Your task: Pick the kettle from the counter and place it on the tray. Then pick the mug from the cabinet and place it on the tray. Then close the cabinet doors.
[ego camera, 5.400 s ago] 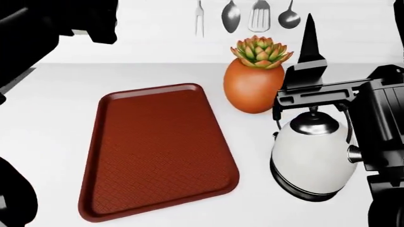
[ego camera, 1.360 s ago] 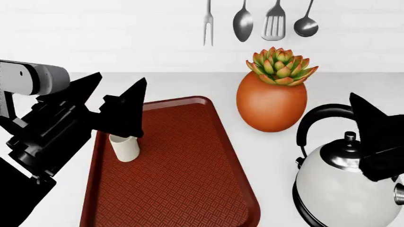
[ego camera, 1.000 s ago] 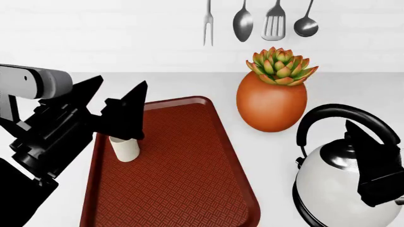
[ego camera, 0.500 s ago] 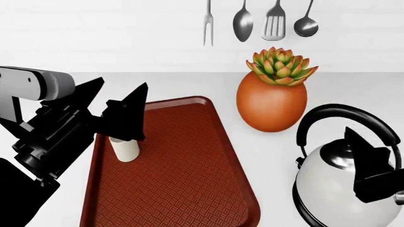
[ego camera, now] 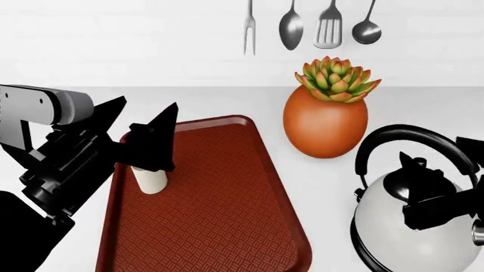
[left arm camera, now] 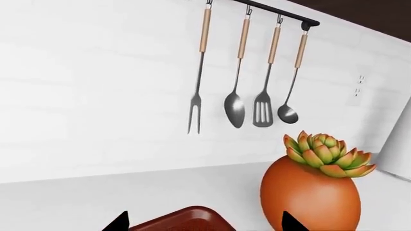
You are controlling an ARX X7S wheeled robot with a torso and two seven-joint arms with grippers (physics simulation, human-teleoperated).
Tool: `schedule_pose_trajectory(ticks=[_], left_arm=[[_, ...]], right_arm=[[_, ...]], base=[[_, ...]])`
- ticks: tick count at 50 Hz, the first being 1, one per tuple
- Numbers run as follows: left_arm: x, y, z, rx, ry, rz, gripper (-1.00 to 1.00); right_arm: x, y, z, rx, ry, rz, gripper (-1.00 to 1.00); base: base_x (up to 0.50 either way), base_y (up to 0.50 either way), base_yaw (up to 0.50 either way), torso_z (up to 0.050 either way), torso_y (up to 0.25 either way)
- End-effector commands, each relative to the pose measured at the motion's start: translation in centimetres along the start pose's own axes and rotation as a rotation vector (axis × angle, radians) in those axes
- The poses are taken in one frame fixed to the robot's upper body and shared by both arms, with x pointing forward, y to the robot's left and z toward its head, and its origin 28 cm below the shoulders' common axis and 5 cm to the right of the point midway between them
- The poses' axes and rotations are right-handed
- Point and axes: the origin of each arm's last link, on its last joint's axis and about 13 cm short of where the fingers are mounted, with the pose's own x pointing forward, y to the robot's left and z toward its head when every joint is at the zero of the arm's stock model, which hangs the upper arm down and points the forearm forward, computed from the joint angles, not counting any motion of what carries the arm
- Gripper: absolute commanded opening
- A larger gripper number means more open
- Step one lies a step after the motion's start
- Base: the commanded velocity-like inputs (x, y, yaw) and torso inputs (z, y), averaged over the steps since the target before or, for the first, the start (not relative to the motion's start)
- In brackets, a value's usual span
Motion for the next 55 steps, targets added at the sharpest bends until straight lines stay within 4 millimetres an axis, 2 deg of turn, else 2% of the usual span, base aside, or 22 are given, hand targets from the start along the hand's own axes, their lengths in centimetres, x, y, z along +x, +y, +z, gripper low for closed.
schedule_pose_trajectory(ticks=[1, 14, 26, 38, 40, 41, 42, 43, 46, 49, 55], left_arm=[[0.1, 0.1, -0.2, -0.001, 0.003, 0.003, 1.0], [0.0, 0.2, -0.1, -0.006, 0.008, 0.009, 1.0], [0.0, 0.4, 0.0, -0.013, 0.006, 0.02, 1.0], [0.0, 0.4, 0.2, -0.01, 0.0, 0.023, 1.0], [-0.1, 0.4, 0.3, -0.009, -0.003, 0.022, 1.0], [-0.1, 0.4, 0.4, -0.009, -0.004, 0.021, 1.0], [-0.1, 0.4, 0.4, -0.008, -0.006, 0.021, 1.0], [-0.1, 0.4, 0.5, -0.008, -0.007, 0.021, 1.0], [-0.2, 0.4, 0.6, -0.009, -0.01, 0.022, 1.0], [-0.3, 0.4, 0.8, -0.009, -0.016, 0.024, 1.0], [-0.5, 0.4, 1.2, -0.008, -0.026, 0.028, 1.0]], right_arm=[[0.5, 0.1, -0.3, 0.0, 0.003, 0.0, -1.0], [0.0, -0.1, 0.4, -0.001, -0.027, -0.009, -1.0], [-1.7, -0.8, 3.8, -0.013, -0.142, -0.051, -1.0], [-2.7, -0.9, 5.0, -0.046, -0.214, -0.043, -1.0], [-2.8, -0.8, 5.1, -0.057, -0.229, -0.028, -1.0], [-1.8, -1.4, 3.5, 0.116, -0.077, -0.06, -1.0], [-0.1, -1.1, 2.2, 0.058, -0.068, -0.024, -1.0], [0.4, 0.1, 2.1, 0.103, 0.019, 0.038, -1.0], [1.8, 2.0, 4.4, -0.023, 0.012, 0.115, -1.0], [-0.2, 1.9, 9.6, -0.101, -0.29, 0.062, -1.0], [1.3, 3.1, 11.2, -0.112, -0.321, 0.119, -1.0]], base=[[0.0, 0.0, 0.0, 0.0, 0.0], [0.0, 0.0, 0.0, 0.0, 0.0], [0.0, 0.0, 0.0, 0.0, 0.0], [0.0, 0.0, 0.0, 0.0, 0.001], [0.0, 0.0, 0.0, 0.0, 0.0], [0.0, 0.0, 0.0, 0.0, 0.0], [0.0, 0.0, 0.0, 0.0, 0.0], [0.0, 0.0, 0.0, 0.0, 0.0], [0.0, 0.0, 0.0, 0.0, 0.0], [0.0, 0.0, 0.0, 0.0, 0.0], [0.0, 0.0, 0.0, 0.002, 0.0]])
